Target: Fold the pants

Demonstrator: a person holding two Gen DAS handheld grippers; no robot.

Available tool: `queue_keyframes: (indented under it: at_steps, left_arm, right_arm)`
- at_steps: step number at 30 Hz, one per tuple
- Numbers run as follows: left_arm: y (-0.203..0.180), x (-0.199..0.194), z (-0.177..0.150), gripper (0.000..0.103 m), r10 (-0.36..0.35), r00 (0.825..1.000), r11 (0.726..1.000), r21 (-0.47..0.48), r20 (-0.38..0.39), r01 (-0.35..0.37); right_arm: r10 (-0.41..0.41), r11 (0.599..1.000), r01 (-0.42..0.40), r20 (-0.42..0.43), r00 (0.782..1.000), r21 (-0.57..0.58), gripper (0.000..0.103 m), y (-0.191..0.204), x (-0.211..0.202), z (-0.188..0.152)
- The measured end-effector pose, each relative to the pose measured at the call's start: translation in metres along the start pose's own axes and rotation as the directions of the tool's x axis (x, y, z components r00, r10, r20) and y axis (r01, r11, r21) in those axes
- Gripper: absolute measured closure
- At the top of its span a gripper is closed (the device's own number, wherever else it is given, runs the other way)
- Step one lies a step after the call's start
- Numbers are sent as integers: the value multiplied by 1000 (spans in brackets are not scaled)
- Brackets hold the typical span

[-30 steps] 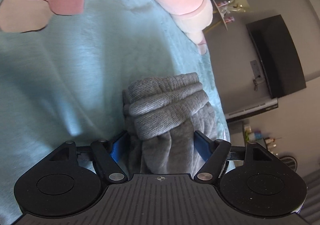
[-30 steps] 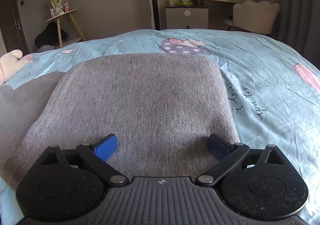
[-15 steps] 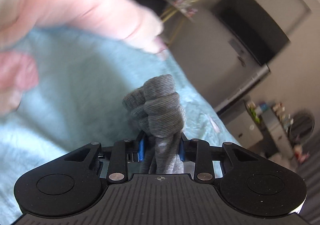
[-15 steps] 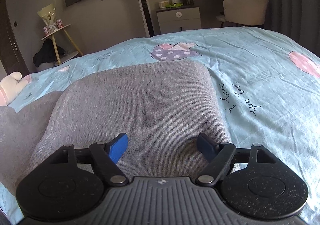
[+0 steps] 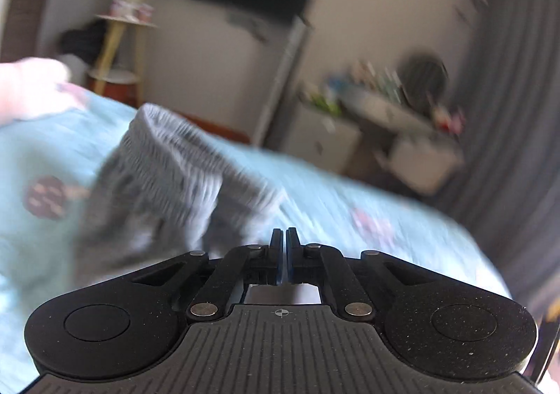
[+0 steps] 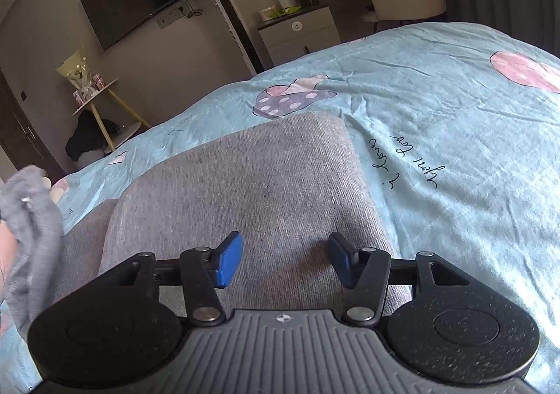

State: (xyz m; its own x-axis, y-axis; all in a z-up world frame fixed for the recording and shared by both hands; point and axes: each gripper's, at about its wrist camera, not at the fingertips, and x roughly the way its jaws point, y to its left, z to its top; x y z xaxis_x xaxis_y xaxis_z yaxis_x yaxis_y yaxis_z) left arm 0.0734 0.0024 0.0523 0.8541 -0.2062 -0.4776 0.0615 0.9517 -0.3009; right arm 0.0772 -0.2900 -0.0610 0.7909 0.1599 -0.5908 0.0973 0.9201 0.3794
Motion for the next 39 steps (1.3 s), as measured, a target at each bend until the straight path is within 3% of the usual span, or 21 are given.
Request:
queue_keyframes:
  at_steps: [2, 4, 6, 8, 10, 12, 17, 20, 22, 24, 28, 31, 33, 35, 37, 39]
  left_arm:
    - [-17, 17, -22, 96, 14, 994, 999, 42, -109, -10]
    - [-18, 18, -38, 87, 32, 988, 998, 50, -151, -25]
    - [-11, 7, -46, 55, 67, 987, 997, 34, -148, -63]
    - [1, -6, -48, 37, 169, 980, 986, 29, -110, -167]
    - [14, -16, -43, 24, 289, 953, 957, 15, -87, -288]
    - [30, -19, -35, 22, 351, 929, 936, 10, -114, -353]
    - [58, -14, -36, 20, 414, 891, 909, 137, -188, -394]
    - [86, -5, -37, 20, 316, 895, 943, -2, -316, -333]
    - [100, 2, -44, 24, 322, 860, 928, -48, -395, -369]
    - [109, 7, -50, 32, 282, 852, 932, -84, -440, -352]
    - [113, -8, -49, 41, 300, 869, 928, -90, -394, -361]
    - [121, -26, -45, 24, 369, 861, 905, -78, -351, -419]
    - [124, -36, -43, 23, 424, 845, 884, -56, -325, -465]
    - [126, -45, -35, 21, 425, 850, 881, -75, -311, -467]
    - [129, -46, -30, 12, 458, 841, 863, -84, -287, -498]
    - [130, -48, -29, 12, 474, 835, 856, -75, -279, -511]
  right_arm:
    - [5, 1000, -5, -2, 1000, 1, 48, -2, 0, -1]
    - [12, 1000, -12, -3, 1000, 0, 48, -2, -2, -1]
    - [29, 1000, -29, -4, 1000, 3, 48, -3, -3, -2]
    - [54, 999, -54, -7, 999, 7, 48, -1, -3, -2]
    - [72, 997, -72, -11, 997, 1, 48, 3, -2, -1]
    - [89, 996, -89, -14, 996, -22, 48, 10, -1, 0]
    - [160, 985, -161, -23, 987, -62, 47, 30, -7, 9]
    - [249, 964, -251, -31, 968, -93, 46, 55, -12, 20]
    - [284, 950, -288, -50, 958, -123, 36, 75, -6, 25]
    - [319, 936, -330, -96, 943, -126, 35, 95, 7, 28]
    - [395, 908, -415, -213, 894, -58, 34, 131, 45, 27]
    - [388, 906, -417, -259, 885, -68, 34, 156, 66, 22]
    - [393, 901, -428, -276, 877, -77, 34, 169, 77, 19]
    - [390, 902, -426, -294, 873, -71, 34, 179, 89, 18]
    - [388, 904, -424, -311, 868, -54, 34, 186, 104, 18]
    - [380, 912, -410, -333, 863, -23, 31, 191, 120, 19]
